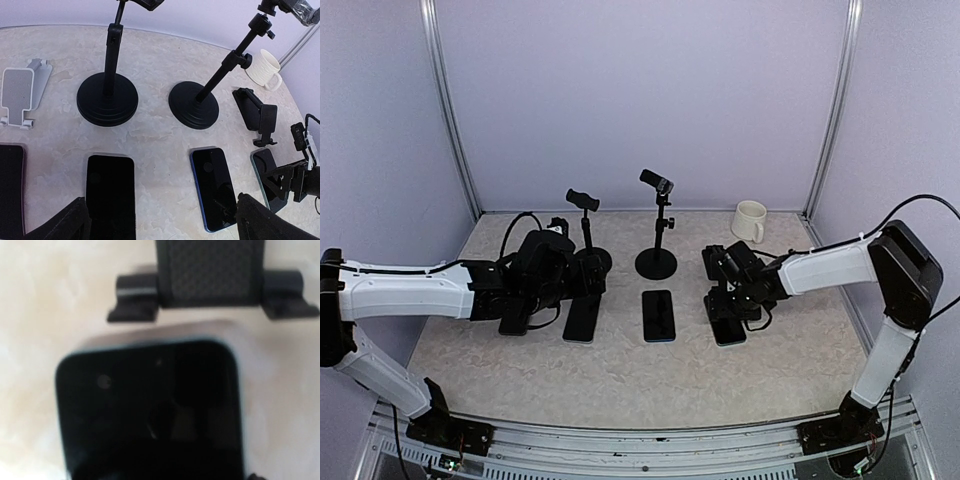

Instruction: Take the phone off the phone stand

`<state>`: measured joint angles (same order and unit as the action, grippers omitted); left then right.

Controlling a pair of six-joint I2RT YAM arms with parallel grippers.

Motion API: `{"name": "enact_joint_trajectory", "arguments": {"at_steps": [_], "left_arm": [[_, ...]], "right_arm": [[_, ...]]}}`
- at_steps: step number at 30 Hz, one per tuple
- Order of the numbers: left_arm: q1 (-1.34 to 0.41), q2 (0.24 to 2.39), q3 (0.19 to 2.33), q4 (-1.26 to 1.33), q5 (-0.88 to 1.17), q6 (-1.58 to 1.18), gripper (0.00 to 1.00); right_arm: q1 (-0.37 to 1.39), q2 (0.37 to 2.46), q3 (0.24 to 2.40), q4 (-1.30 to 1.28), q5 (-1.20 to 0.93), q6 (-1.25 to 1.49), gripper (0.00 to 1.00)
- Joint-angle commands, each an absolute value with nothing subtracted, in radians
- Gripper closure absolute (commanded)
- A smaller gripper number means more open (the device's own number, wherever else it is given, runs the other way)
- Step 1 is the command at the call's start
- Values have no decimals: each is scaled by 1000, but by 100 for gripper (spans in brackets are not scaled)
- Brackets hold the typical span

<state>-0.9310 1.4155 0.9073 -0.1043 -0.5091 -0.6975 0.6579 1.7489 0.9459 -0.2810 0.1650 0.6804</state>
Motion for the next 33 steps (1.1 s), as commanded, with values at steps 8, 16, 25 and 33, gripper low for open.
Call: {"name": "enact_joint_trajectory", "arguments": {"at_steps": [8, 16, 25, 33], "left_arm": [[-910, 1381, 881, -98, -502, -685, 1], [-899, 1374, 877, -98, -499, -682, 1], [-896, 1378, 891, -105, -498, -676, 1], [-894, 1370, 888, -113, -501, -678, 1]], "right_arm": [[604, 1869, 981, -298, 156, 666, 33], [546, 1883, 1001, -283, 143, 639, 34], [508, 1929, 1077, -250, 83, 613, 46], [480, 1980, 1177, -271, 97, 580, 47]]}}
